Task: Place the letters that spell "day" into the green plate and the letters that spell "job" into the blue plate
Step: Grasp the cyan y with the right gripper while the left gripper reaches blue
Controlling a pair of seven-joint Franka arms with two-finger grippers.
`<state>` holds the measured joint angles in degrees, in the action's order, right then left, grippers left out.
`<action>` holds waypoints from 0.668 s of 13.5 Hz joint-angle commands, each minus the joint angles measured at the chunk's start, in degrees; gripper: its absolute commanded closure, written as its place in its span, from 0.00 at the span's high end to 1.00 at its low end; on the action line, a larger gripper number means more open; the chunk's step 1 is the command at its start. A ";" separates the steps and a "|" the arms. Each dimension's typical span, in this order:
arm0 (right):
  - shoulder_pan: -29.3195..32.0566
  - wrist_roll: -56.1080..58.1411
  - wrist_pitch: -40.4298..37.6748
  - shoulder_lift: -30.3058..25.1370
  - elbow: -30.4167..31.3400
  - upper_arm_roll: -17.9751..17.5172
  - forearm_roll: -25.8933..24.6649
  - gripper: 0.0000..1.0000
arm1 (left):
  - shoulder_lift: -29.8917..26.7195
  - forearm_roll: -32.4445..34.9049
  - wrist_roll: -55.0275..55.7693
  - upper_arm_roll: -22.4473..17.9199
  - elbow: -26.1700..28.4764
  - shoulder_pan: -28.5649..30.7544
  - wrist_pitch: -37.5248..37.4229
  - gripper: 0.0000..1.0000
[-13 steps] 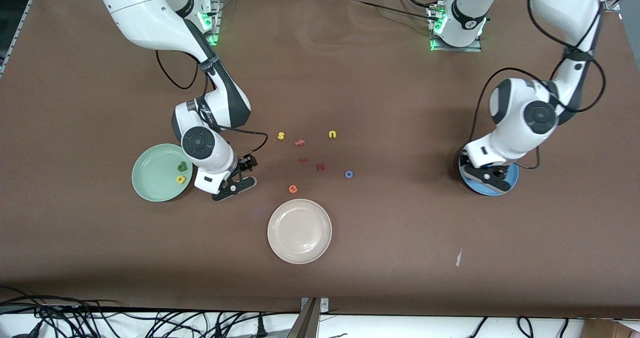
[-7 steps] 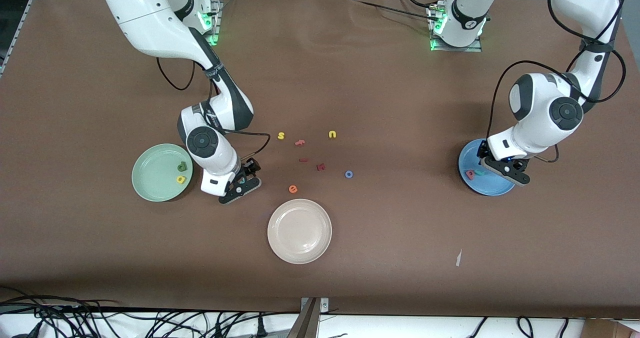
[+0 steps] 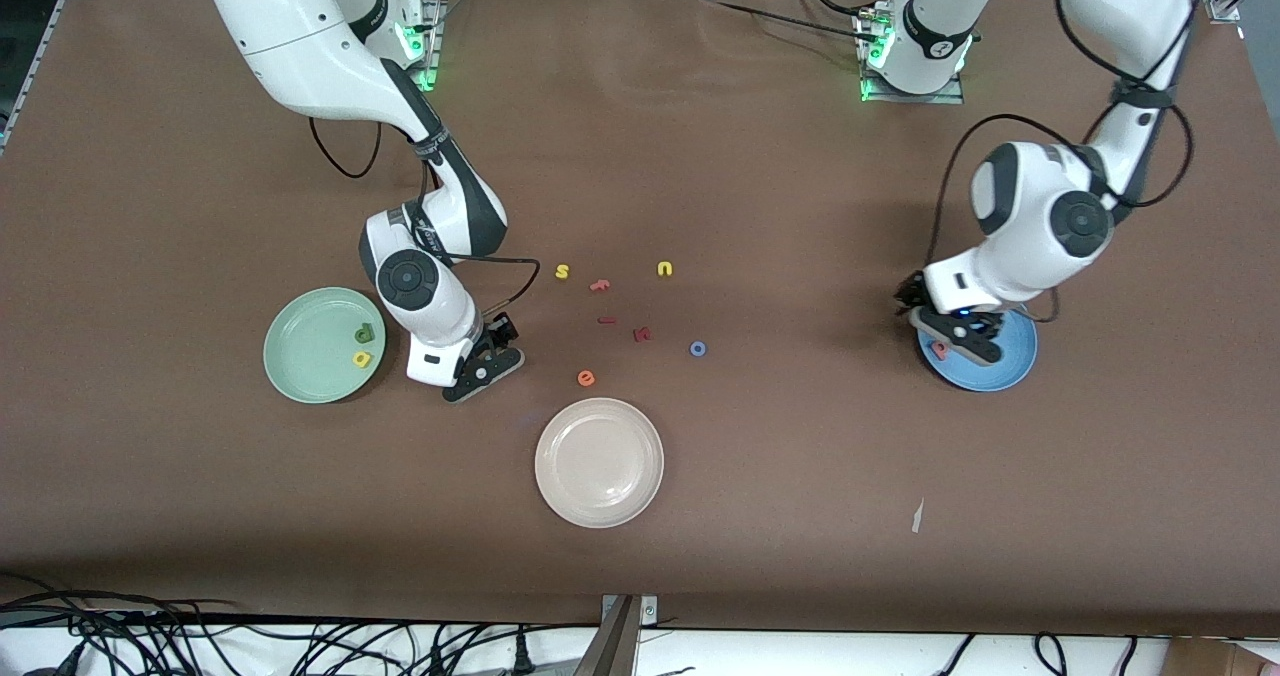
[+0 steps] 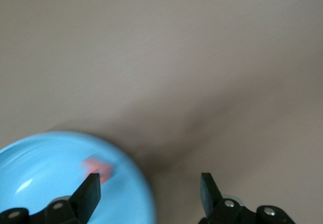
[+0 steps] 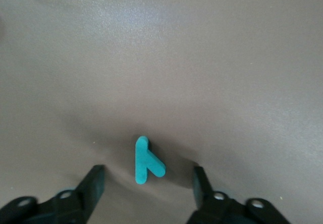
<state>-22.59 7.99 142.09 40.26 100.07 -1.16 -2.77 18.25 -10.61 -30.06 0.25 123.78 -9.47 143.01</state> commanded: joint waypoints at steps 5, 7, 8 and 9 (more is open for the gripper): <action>0.45 0.36 1.00 -0.54 0.13 -0.16 -0.40 0.71 | 9.78 -10.04 12.89 -0.68 -11.36 -16.87 0.07 0.84; 0.45 0.28 1.08 -0.54 0.04 -0.16 -0.40 0.68 | 11.28 -10.04 19.48 -0.86 -13.46 -20.40 0.16 0.84; 0.45 0.19 1.08 -0.54 -0.05 -0.16 -0.40 0.66 | 12.07 -10.04 21.43 -0.95 -14.61 -21.80 0.42 0.84; 0.45 0.19 1.08 -0.54 -0.22 -0.16 -0.40 0.66 | 13.30 -10.04 23.62 -1.82 -16.27 -23.12 0.51 0.84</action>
<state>-22.48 7.98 142.79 40.20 99.81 -1.07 -2.77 29.04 -19.11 -9.39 0.33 111.46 -30.36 143.87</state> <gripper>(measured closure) 0.313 0.154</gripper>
